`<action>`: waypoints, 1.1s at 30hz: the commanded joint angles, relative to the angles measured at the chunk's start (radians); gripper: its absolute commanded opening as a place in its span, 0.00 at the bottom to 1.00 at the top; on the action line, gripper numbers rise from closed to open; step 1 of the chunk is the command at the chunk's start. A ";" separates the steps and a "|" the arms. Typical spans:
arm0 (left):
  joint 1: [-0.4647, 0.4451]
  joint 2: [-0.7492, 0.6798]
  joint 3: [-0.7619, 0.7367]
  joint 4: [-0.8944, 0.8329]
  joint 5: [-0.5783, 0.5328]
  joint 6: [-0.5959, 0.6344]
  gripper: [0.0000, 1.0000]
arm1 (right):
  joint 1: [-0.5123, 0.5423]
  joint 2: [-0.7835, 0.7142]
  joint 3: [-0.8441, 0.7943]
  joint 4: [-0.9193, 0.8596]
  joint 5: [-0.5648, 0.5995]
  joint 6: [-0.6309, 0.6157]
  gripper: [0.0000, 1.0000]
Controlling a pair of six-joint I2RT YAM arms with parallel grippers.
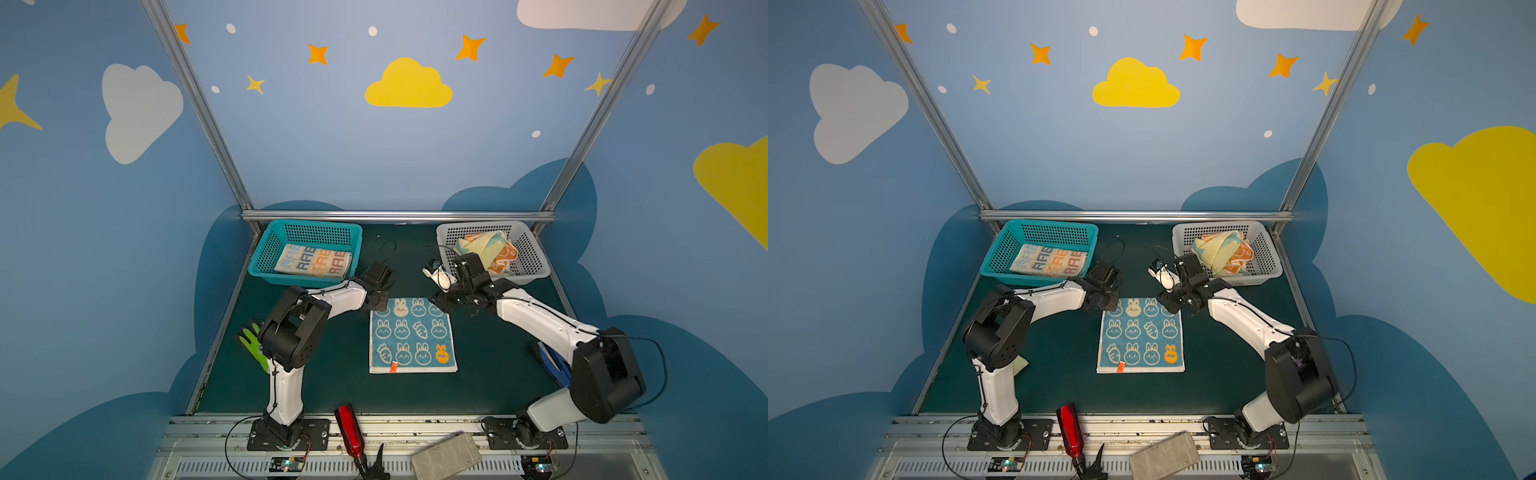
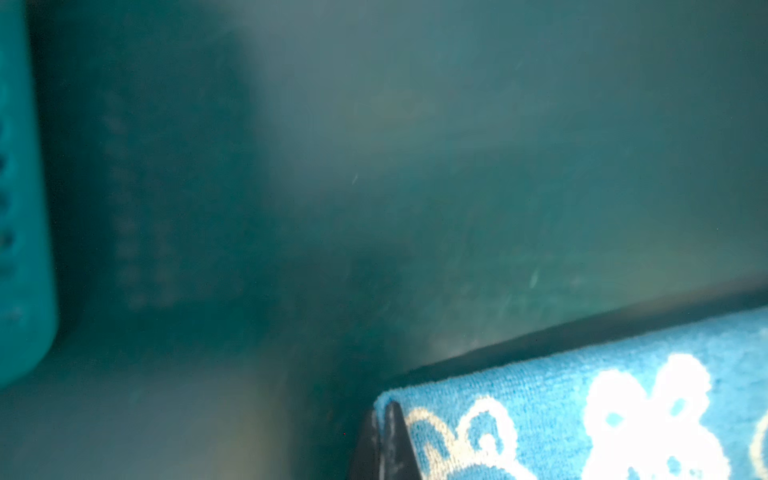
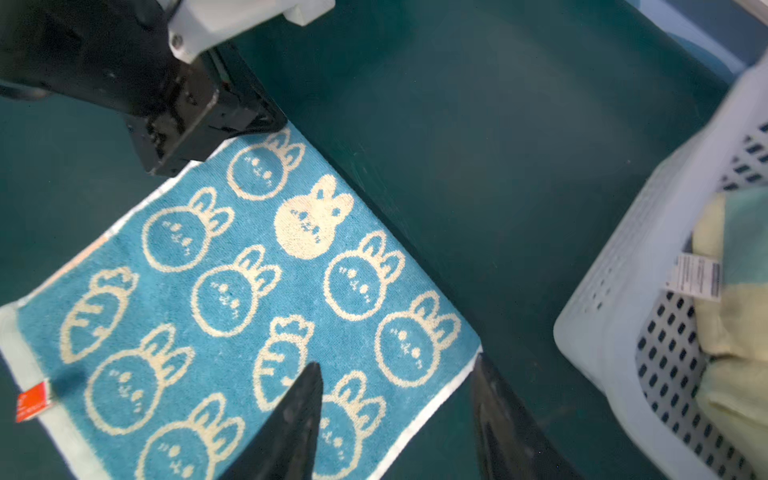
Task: Fold and stack the towels
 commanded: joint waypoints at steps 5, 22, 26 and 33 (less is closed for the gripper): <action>-0.020 -0.021 -0.094 -0.257 -0.011 -0.048 0.04 | 0.012 0.271 0.332 -0.360 0.041 -0.089 0.49; -0.022 -0.148 -0.162 -0.308 0.022 -0.122 0.04 | 0.004 0.536 0.524 -0.403 0.099 -0.259 0.50; -0.019 -0.149 -0.152 -0.318 0.021 -0.118 0.04 | 0.006 0.580 0.557 -0.407 0.112 -0.276 0.50; -0.018 -0.162 -0.154 -0.320 0.013 -0.119 0.04 | 0.008 0.620 0.571 -0.420 0.104 -0.313 0.49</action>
